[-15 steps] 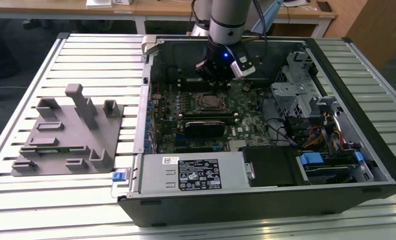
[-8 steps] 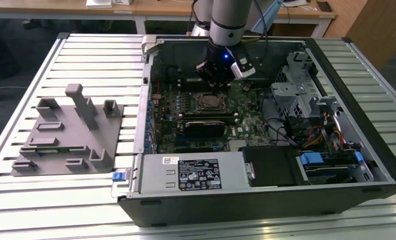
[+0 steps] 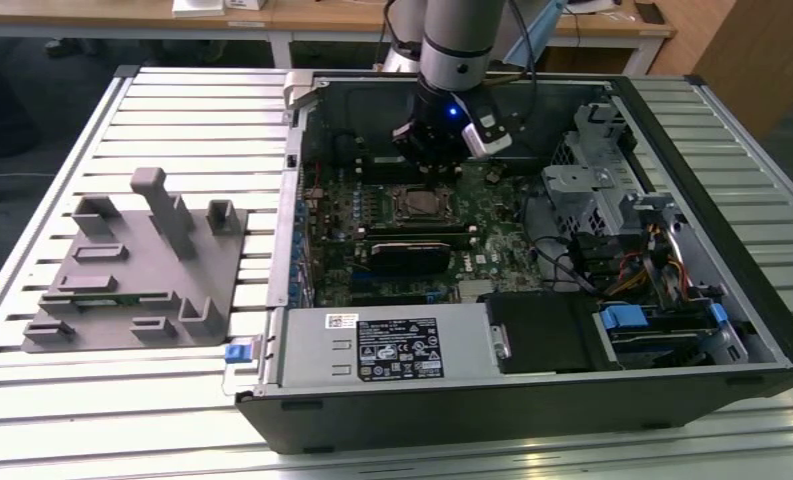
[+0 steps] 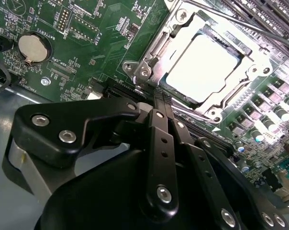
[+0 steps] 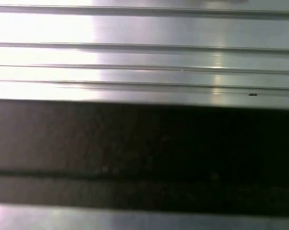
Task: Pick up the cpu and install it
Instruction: 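Install the first cpu locking lever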
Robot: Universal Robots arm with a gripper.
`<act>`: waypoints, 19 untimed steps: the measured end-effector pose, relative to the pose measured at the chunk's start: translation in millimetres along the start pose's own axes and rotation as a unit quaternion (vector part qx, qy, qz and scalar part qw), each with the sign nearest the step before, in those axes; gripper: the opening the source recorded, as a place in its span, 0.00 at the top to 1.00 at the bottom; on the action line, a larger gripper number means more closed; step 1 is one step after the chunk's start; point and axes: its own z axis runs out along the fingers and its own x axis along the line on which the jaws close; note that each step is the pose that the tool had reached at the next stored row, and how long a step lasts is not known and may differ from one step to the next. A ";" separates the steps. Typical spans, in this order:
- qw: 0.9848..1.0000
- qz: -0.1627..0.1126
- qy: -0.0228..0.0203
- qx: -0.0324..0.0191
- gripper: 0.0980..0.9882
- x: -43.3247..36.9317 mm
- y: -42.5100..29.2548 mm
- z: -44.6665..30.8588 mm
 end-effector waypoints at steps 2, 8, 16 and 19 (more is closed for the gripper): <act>1.000 0.000 0.000 0.000 0.99 -0.1 0.1 0.0; 1.000 0.000 0.001 0.016 0.99 -0.1 0.0 0.9; 1.000 0.001 0.002 0.022 0.99 -1.7 -0.3 2.5; 1.000 0.001 0.002 0.022 0.99 -3.0 0.0 3.6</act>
